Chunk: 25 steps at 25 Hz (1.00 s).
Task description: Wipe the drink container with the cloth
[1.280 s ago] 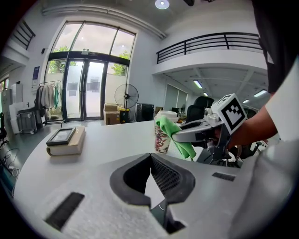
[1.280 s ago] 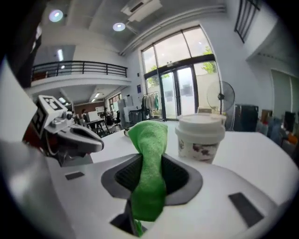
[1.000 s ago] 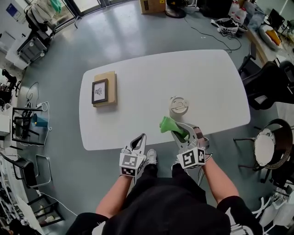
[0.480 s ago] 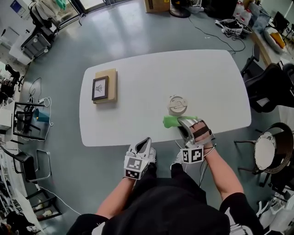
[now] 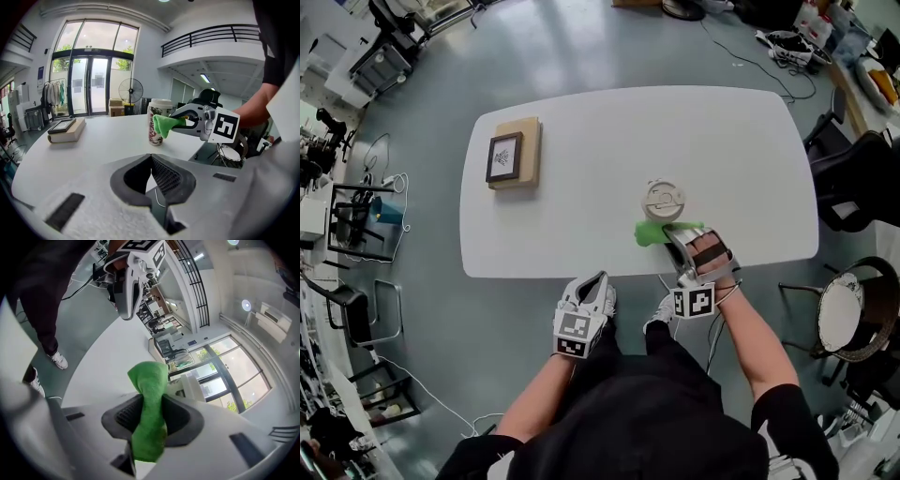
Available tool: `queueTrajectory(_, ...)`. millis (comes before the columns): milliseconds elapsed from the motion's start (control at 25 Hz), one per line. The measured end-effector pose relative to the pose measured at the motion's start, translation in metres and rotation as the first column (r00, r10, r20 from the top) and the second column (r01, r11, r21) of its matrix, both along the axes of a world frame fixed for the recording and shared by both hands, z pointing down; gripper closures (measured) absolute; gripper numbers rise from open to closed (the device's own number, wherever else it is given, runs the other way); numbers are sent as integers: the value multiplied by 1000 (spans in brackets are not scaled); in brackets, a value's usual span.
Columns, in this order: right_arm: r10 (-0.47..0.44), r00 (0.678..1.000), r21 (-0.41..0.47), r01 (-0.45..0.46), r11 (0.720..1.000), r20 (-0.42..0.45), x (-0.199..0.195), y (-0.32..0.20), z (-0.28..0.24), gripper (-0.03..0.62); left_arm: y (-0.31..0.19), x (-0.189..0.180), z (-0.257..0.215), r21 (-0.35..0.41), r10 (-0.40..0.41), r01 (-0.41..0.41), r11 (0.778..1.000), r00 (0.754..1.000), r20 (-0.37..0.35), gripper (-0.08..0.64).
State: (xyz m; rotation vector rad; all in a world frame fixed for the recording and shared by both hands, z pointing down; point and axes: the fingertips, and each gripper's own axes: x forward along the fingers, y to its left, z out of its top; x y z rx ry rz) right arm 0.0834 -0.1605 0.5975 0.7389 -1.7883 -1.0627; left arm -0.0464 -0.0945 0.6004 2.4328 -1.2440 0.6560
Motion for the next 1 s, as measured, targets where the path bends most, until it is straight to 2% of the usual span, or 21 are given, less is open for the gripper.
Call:
queueTrajectory(200,-15,1000,-40,15,999,-5,1,-2,19,463,5,6,6,-1,-1,1,1000,1000,4,546)
queueTrajectory(440,-51,998,-94,47,995,-43,1,-2,47,463,3,4,-5,30,-51,51,998,999,17,546)
queueTrajectory(760,-55,994,-185,37,982,-91,10,-1,85,462,11,7,1,32,-84,82,996,995,56,546)
queueTrajectory(880,-54,997,-189,43,981,-55,9,4,81,462,18,16,7,32,-71,68,997,994,79,546)
queueTrajectory(1000,-58,997,-186,68,980,60,7,15,58,463,19,25,7,28,-87,86,996,994,64,546)
